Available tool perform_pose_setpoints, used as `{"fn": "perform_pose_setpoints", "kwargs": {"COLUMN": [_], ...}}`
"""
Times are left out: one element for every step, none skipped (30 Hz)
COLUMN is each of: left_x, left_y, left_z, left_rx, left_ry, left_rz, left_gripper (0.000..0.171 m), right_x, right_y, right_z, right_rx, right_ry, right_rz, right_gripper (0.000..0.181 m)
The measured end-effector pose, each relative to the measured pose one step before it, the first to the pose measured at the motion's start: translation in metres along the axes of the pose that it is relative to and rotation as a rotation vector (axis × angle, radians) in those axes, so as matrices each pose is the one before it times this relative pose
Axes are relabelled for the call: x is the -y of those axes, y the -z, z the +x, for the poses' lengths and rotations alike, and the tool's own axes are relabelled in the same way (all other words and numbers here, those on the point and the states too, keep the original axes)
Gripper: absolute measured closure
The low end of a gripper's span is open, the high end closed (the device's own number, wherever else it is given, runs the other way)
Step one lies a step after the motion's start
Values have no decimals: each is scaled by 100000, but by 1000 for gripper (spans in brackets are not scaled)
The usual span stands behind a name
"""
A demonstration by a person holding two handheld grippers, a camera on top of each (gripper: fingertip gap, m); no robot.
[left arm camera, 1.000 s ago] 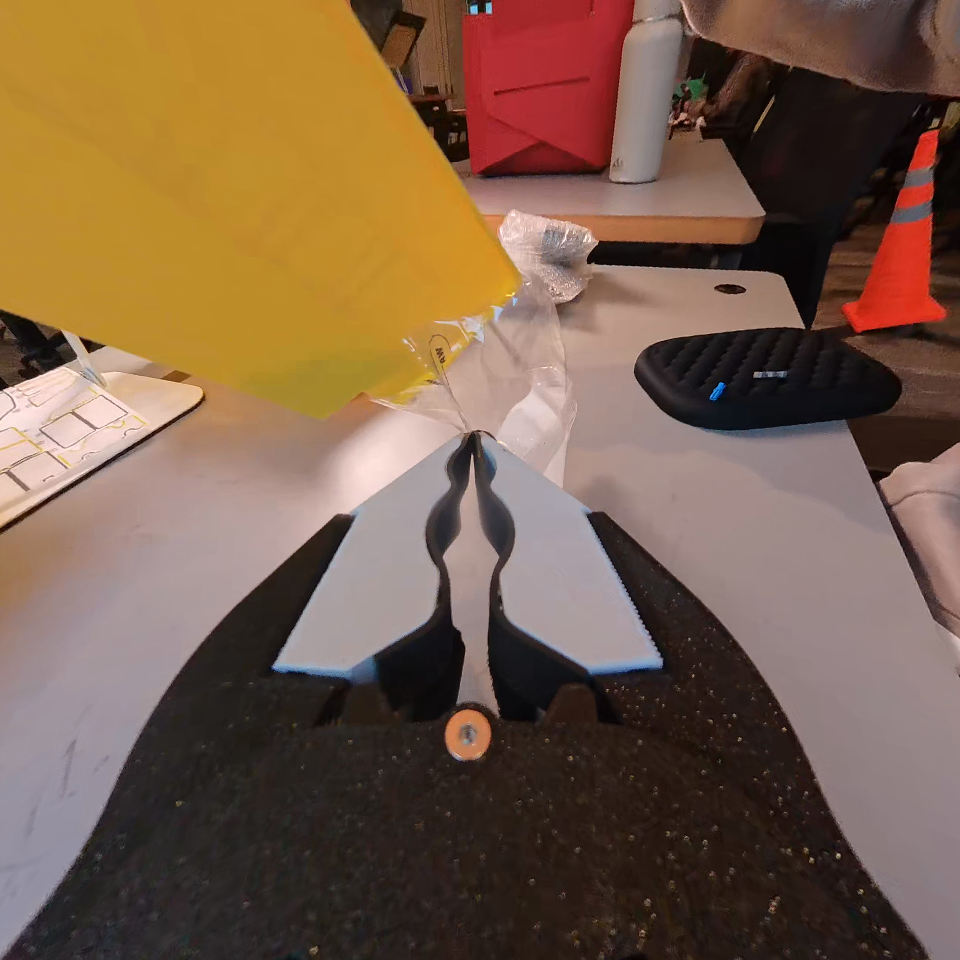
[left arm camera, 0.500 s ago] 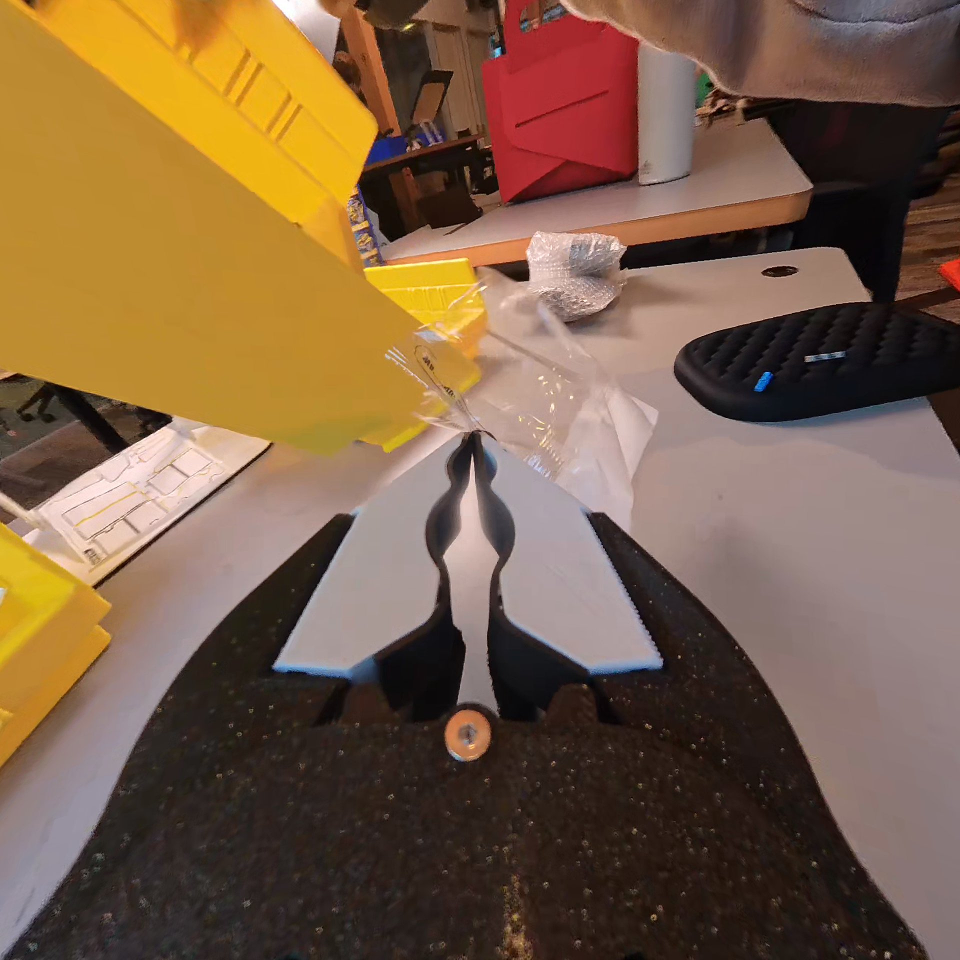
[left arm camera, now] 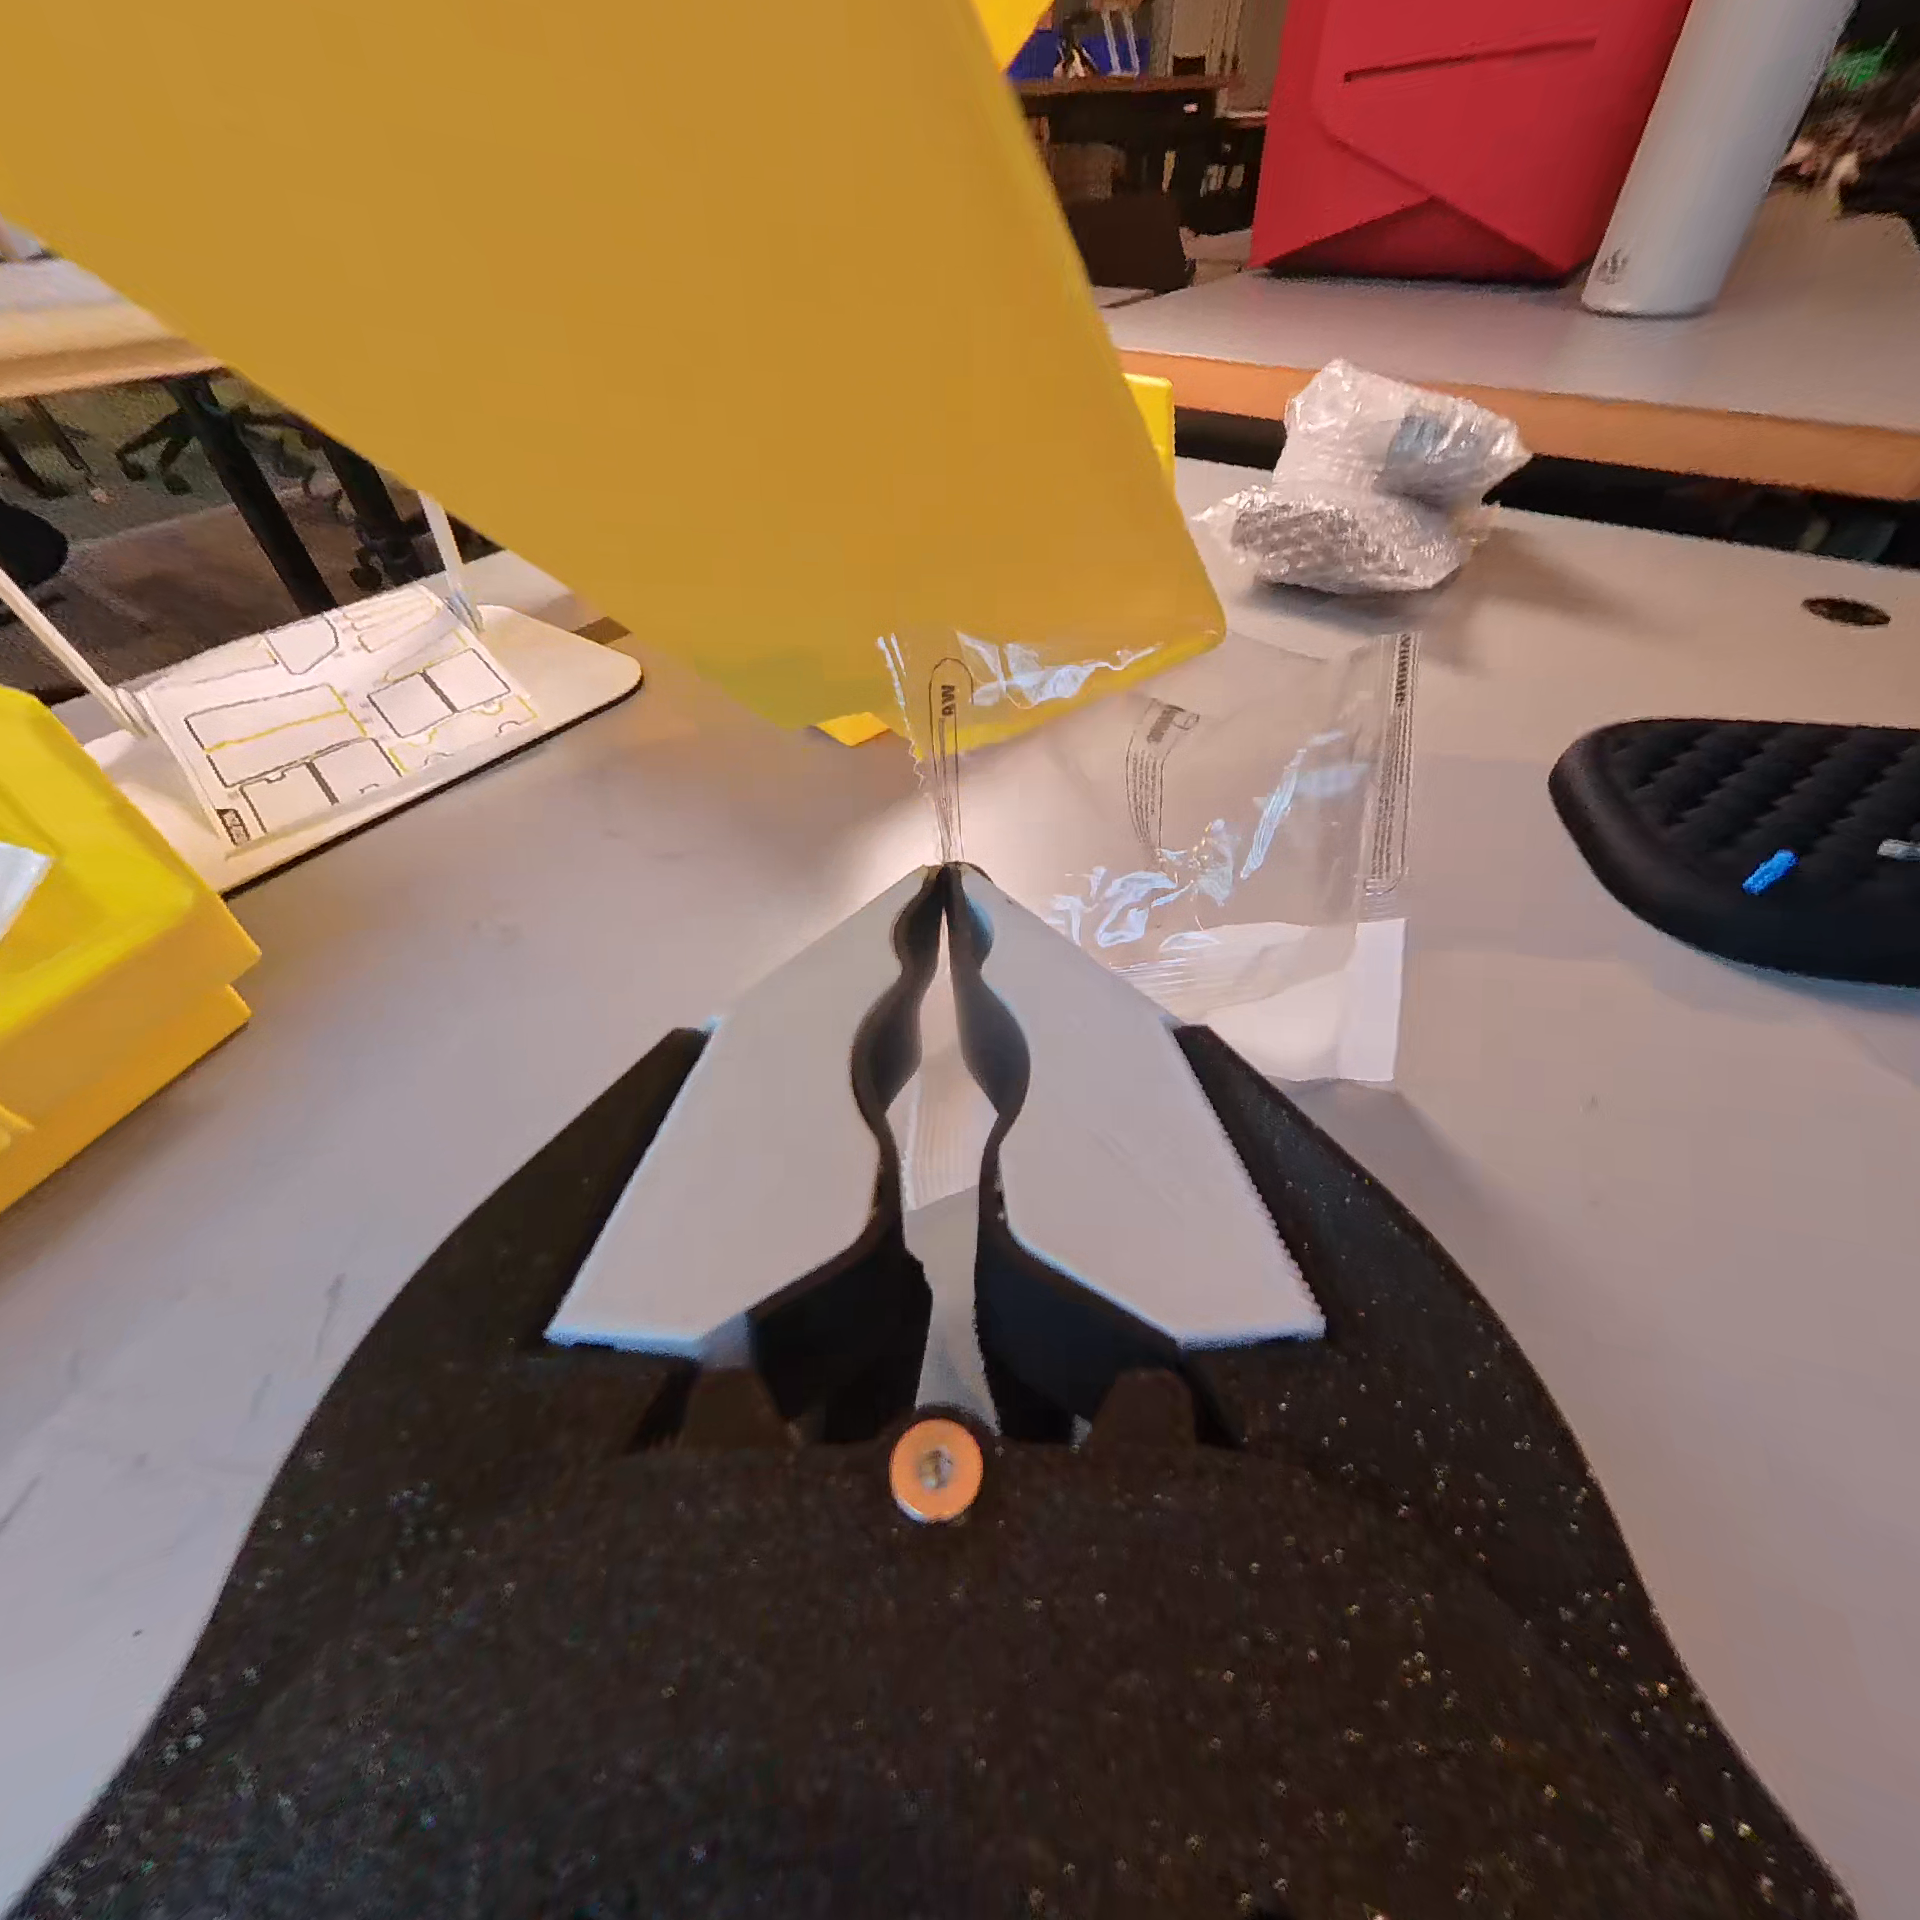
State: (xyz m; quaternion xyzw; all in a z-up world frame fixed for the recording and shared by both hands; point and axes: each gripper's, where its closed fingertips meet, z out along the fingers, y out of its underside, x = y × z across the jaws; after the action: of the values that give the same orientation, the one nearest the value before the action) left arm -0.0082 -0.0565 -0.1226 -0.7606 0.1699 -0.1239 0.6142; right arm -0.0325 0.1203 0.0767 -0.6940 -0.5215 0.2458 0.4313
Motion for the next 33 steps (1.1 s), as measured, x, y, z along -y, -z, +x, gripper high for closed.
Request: {"fn": "perform_pose_setpoints", "kwargs": {"left_x": [74, 119, 168, 77, 84, 139, 133, 169, 102, 68, 79, 78, 55, 39, 1, 28, 26, 16, -6, -6, -8, 10, 14, 12, 20, 20, 12, 28, 38, 17, 39, 29, 41], "left_y": [-172, -175, -170, -203, -185, -128, -102, -48, 39, 73, 85, 70, 54, 62, 52, 69, 53, 36, 24, 10, 18, 28, 12, 10, 11, 18, 11, 29, 21, 7, 23, 23, 23], "left_z": [-250, -249, -243, -194, -183, -190, -44, 91, 5, -1, 36, 9, -30, -54, -73, -25, 6, 18, 20, 60, 33, 36, 71, 59, 50, 52, -4, -12, 59, 91, 75, 71, 124], "left_rx": [-513, -382, -140, -379, -223, 57, -659, -1457, -629, -702, -975, -873, -436, -29, 218, -105, -289, -257, -202, -304, -115, -166, -426, -395, -374, -529, -251, -222, -648, -847, -741, -662, -1088], "left_ry": [3313, 2588, 2141, 1819, 1404, 721, 240, 101, 242, 354, 656, 638, 177, -432, -504, -211, 137, 54, -126, -270, -212, -217, -161, -85, -37, 115, 269, 322, 229, 120, 63, 176, 199], "left_rz": [507, 739, 908, 418, 418, 726, 773, 1072, 756, 580, 723, 593, 446, 169, -30, 176, 203, 130, -23, -76, -15, 50, 134, 106, 162, 140, 127, 252, 257, 177, 281, 278, 352], "left_gripper": [171, 171, 171, 171, 171, 171, 171, 171, 171, 171, 171, 171, 171, 171, 171, 171, 171, 171, 171, 171, 171, 171, 171, 171, 171, 171, 171, 171, 171, 171, 171, 171, 171], "right_x": [250, 264, 245, 224, 207, 159, 138, 132, 92, 51, -4, -49, -81, -102, -106, -118, -131, -127, -138, -115, -110, -107, -75, -93, -65, -77, -125, -122, -113, -104, -74, -78, -117], "right_y": [66, 65, 65, 66, 62, 78, 84, 108, 147, 148, 166, 155, 138, 151, 161, 155, 172, 165, 148, 162, 152, 184, 188, 186, 186, 173, 134, 118, 98, 58, 11, -58, -122], "right_z": [138, 161, 163, 153, 144, 119, 136, 108, 53, 42, 18, -28, -50, -44, -47, -48, -33, 7, 24, 20, 59, 48, 64, 57, 29, 45, 33, -32, 13, 54, 47, 56, 62], "right_rx": [48, -54, 70, 172, 261, 676, 486, 576, 893, 632, 575, 711, 864, 694, 657, 843, 814, 577, 601, 623, 285, 195, -4, 98, 171, -45, 118, 557, 50, -348, -89, -195, -205], "right_ry": [-514, -411, -522, -749, -696, -1051, -916, -809, -986, -581, -387, -400, -567, -445, -468, -602, -661, -505, -632, -670, -427, -197, 22, -27, -76, 74, -130, -387, 10, 277, -92, -50, -38], "right_rz": [196, 327, 164, 88, 116, -19, -18, 23, -69, -191, -309, -257, -219, -237, -219, -155, -194, -202, -207, -132, -139, -241, -235, -315, -252, -311, -466, -306, -170, -192, 14, 143, -86], "right_gripper": [177, 177, 177, 177, 177, 176, 177, 177, 176, 176, 176, 176, 176, 176, 176, 177, 176, 177, 177, 177, 177, 177, 177, 177, 176, 177, 177, 177, 177, 177, 177, 177, 176]}}
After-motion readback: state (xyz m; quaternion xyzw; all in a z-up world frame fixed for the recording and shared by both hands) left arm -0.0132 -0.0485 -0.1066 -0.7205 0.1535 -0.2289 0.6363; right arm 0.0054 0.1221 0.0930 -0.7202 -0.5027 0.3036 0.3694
